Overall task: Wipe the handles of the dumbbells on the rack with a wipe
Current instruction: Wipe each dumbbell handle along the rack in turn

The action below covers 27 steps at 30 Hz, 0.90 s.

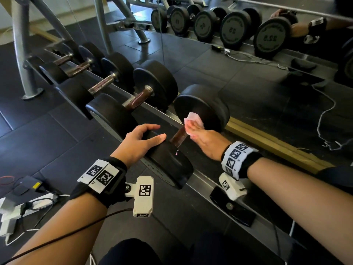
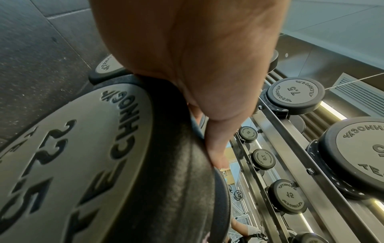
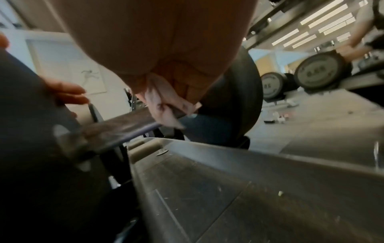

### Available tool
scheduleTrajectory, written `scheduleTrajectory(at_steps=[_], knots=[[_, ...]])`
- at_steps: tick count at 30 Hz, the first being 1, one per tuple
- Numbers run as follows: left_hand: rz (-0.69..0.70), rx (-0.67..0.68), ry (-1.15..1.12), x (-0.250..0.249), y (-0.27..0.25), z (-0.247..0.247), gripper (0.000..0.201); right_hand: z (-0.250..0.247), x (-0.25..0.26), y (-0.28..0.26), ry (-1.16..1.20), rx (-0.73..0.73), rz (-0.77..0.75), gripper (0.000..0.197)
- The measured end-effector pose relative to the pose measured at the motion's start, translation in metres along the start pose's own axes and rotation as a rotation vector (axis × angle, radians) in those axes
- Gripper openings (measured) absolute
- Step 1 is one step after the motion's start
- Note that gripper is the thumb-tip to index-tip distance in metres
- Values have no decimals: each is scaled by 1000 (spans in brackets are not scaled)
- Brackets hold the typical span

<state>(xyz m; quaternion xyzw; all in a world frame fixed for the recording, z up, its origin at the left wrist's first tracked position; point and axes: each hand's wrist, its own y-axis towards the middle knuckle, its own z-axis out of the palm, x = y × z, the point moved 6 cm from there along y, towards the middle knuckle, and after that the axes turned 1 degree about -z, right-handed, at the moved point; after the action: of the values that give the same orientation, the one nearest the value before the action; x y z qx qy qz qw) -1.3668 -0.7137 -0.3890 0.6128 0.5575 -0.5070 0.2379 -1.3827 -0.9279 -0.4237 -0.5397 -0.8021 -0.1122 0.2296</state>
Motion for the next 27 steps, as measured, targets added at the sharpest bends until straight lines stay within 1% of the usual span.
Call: scheduleTrajectory(at_steps=[2,3,4,5,6,7,9,10,12,15,17,19,22,24,27], knots=[[-2,1,-2,1,0,0,52,11,15,-6,36,22,-60,52],[-2,1,-4,2,1,0,52,15,18,-10,77,53,-23,48],[-2,-1,-4,2,1,0,50,17,17,-13,177,72,58,48],[0,-2,-1,2,1,0,48,15,14,-16,276,76,158,61],[1,-2,4,2,1,0,46,12,13,-18,325,66,207,71],[3,-3,6,2,2,0,44,8,13,-19,304,49,198,66],[5,-4,3,2,2,0,43,0,10,-25,279,-18,172,43],[5,-6,-1,2,1,-1,43,-2,5,-29,289,-55,180,38],[2,-5,-3,2,1,-1,44,-2,-9,-35,305,-135,272,36],[0,2,5,2,0,-1,45,3,-23,-37,501,-276,489,39],[1,2,4,0,-1,0,45,8,-25,-36,639,-363,590,28],[1,3,0,-1,-1,0,45,15,-25,-33,719,-435,641,18],[0,6,10,-2,-1,0,46,25,-24,-33,672,-497,679,16],[4,8,17,-2,-1,0,46,33,-25,-33,698,-536,711,14],[-1,10,22,-2,-2,0,46,43,-30,-31,902,-605,795,20]])
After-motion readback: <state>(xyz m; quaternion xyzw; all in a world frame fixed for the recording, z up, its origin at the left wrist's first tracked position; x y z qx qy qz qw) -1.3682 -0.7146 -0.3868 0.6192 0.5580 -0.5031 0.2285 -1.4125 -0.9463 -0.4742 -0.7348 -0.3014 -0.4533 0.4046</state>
